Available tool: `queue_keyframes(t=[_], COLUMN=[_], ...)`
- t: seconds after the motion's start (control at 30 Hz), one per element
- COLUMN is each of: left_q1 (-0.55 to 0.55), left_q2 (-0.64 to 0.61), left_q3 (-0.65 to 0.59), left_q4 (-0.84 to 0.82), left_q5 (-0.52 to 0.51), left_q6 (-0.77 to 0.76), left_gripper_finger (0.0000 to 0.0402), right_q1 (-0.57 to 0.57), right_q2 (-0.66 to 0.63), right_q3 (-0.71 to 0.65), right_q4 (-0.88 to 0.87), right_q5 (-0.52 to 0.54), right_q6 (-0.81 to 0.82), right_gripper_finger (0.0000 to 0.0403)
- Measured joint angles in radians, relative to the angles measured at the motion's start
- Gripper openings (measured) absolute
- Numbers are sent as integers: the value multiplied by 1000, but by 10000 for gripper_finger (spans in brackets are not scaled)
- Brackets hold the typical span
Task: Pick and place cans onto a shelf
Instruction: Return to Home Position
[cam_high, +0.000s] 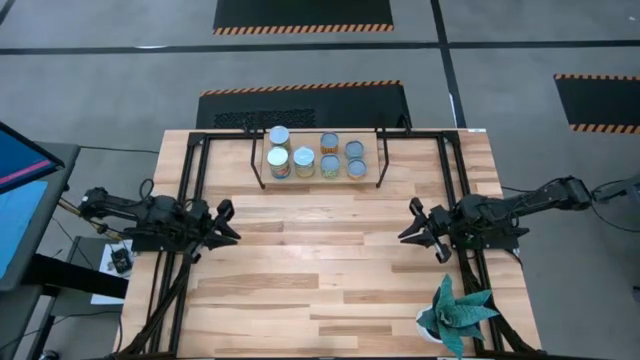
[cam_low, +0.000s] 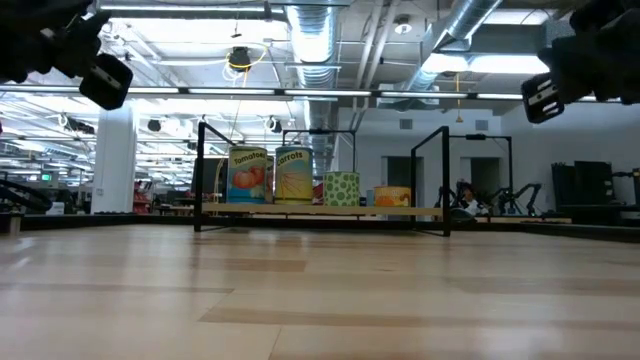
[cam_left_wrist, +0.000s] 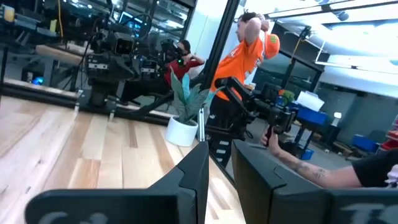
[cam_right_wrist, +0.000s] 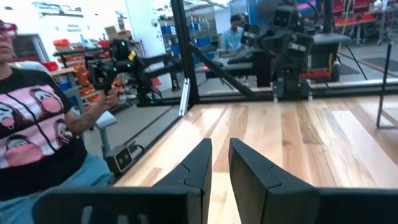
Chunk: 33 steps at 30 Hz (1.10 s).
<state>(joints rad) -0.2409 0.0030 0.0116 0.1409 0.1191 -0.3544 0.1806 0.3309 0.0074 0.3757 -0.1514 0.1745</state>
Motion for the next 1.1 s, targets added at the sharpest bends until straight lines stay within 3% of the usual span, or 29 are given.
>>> queue_keyframes(t=[0.4,0.67,1.1], left_q1=[63,108,108], left_q2=[1,1,1], left_q3=[-1,-2,-3], left_q4=[10,-27,-91], left_q5=[-52,27,-18], left_q6=[169,152,94], left_gripper_finger=[59,59,59], right_q1=[-33,-40,-42], right_q2=[-23,-72,-107], right_q3=[-1,-1,2], right_q4=[-40,-92,28], right_q5=[18,18,19], right_q6=[-25,-18,-18], right_gripper_finger=[82,82,82])
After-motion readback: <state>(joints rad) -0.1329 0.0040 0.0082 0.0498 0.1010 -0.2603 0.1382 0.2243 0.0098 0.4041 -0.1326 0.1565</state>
